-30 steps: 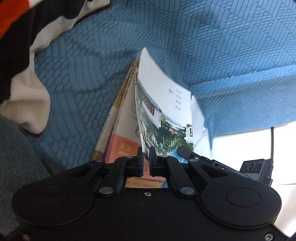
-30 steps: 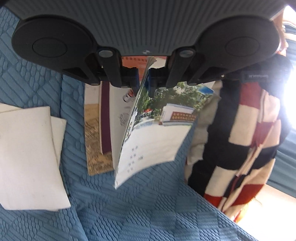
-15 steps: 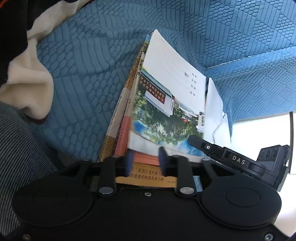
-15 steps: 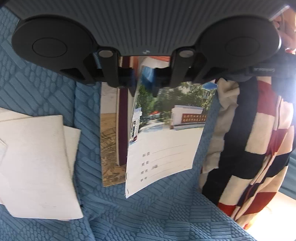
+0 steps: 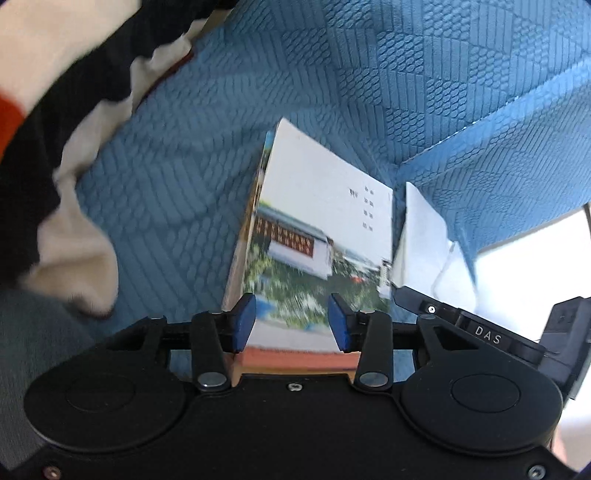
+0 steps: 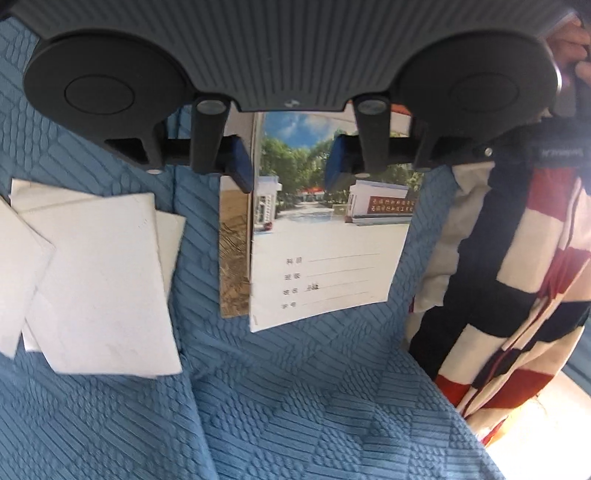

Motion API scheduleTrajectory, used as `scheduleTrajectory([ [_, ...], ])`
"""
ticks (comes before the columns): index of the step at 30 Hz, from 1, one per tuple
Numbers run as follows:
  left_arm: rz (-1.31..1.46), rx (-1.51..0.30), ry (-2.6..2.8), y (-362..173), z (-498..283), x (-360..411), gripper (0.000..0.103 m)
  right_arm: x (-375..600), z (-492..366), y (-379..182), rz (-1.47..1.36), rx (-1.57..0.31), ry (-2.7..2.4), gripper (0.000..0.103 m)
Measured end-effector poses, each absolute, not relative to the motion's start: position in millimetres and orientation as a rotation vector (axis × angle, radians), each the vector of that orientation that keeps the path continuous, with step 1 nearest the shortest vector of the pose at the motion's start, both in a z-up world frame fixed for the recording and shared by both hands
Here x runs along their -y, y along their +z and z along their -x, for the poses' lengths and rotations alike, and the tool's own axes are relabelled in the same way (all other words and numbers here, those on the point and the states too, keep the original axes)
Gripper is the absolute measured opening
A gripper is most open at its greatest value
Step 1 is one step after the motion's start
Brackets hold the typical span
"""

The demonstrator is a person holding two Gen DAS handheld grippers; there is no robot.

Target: Organize objects

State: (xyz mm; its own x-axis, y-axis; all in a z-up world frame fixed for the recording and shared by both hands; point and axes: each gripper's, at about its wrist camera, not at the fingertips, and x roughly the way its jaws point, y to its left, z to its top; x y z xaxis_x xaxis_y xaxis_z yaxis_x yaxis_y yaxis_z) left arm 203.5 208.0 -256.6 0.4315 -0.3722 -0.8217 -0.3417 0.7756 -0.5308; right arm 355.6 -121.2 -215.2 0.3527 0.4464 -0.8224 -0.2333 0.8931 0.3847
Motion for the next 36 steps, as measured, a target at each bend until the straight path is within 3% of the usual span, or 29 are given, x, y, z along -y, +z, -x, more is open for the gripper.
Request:
scheduleTrajectory([
  [8,0.600,-1.158,-0.009,-262.9,-223.0,-194.9,0.027,111.4,-354.1,-229.4,-0.185,-1.136,0.378,0.037],
  [10,0.599,-1.173,-0.023,-267.0,-225.7,-192.6,0.018,109.4,-352.0,-231.7,-0.168,-1.138,0.364,0.032],
  [14,0.610,-1.183,-0.062,-269.7,-225.1,-187.2,0.015,108.3,-349.4,-231.3,-0.168,-1.140,0.377,0.020],
  [17,0.625,-1.197,-0.085,-271.2,-222.2,-182.3,0.012,105.4,-347.1,-231.2,-0.152,-1.144,0.392,0.019],
  [27,0.609,-1.183,-0.032,-268.4,-218.9,-190.2,0.018,97.3,-339.5,-227.9,-0.095,-1.131,0.392,0.018],
  [31,0.556,-1.175,-0.018,-266.3,-225.5,-193.9,0.032,97.1,-339.4,-224.5,-0.094,-1.123,0.378,0.021],
  [36,0.498,-1.161,-0.004,-264.0,-233.3,-190.0,0.037,99.9,-342.6,-227.4,-0.140,-1.136,0.350,0.027],
])
